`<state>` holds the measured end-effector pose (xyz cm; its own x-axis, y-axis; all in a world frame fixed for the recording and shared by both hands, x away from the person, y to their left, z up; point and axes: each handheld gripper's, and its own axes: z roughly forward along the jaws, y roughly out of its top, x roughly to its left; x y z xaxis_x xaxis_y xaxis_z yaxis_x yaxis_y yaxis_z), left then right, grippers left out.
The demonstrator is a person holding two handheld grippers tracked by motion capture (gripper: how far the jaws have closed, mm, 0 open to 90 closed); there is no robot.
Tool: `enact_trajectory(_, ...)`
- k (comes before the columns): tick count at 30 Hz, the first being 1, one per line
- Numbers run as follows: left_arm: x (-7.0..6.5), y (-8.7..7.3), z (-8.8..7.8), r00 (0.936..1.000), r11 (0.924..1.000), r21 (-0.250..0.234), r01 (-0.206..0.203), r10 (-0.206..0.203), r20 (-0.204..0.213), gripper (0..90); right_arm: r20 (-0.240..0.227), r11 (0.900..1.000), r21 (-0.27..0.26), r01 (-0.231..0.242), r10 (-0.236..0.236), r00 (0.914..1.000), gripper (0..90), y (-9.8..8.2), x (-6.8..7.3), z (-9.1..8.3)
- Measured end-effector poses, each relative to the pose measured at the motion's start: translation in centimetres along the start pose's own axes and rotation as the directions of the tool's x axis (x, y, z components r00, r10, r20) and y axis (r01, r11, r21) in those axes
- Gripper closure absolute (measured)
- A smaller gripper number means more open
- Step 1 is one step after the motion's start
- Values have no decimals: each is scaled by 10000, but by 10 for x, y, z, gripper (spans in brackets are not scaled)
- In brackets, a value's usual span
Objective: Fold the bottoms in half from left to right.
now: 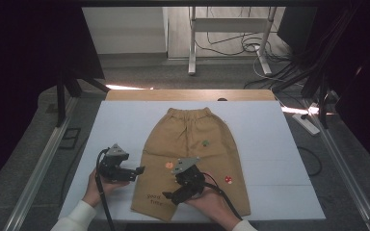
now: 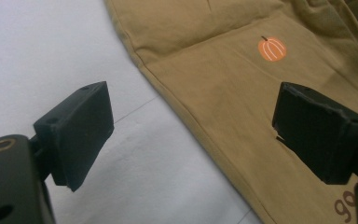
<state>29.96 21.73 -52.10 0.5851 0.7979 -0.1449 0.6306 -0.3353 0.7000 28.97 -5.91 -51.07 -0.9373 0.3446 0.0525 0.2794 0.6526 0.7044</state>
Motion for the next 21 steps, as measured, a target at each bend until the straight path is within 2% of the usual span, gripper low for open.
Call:
enact_trajectory(13, 0, -1, 0, 10000, 10000, -46, 66, -66, -44, 123, -498, 9985, 260, 491, -477, 9976, 95, 13, 17, 23)
enact_trajectory(21, 0, -1, 1, 9999, 10000, -11, 78, -78, -77, 123, -612, 9956, 467, 814, -785, 9950, 95, 17, 27, 33)
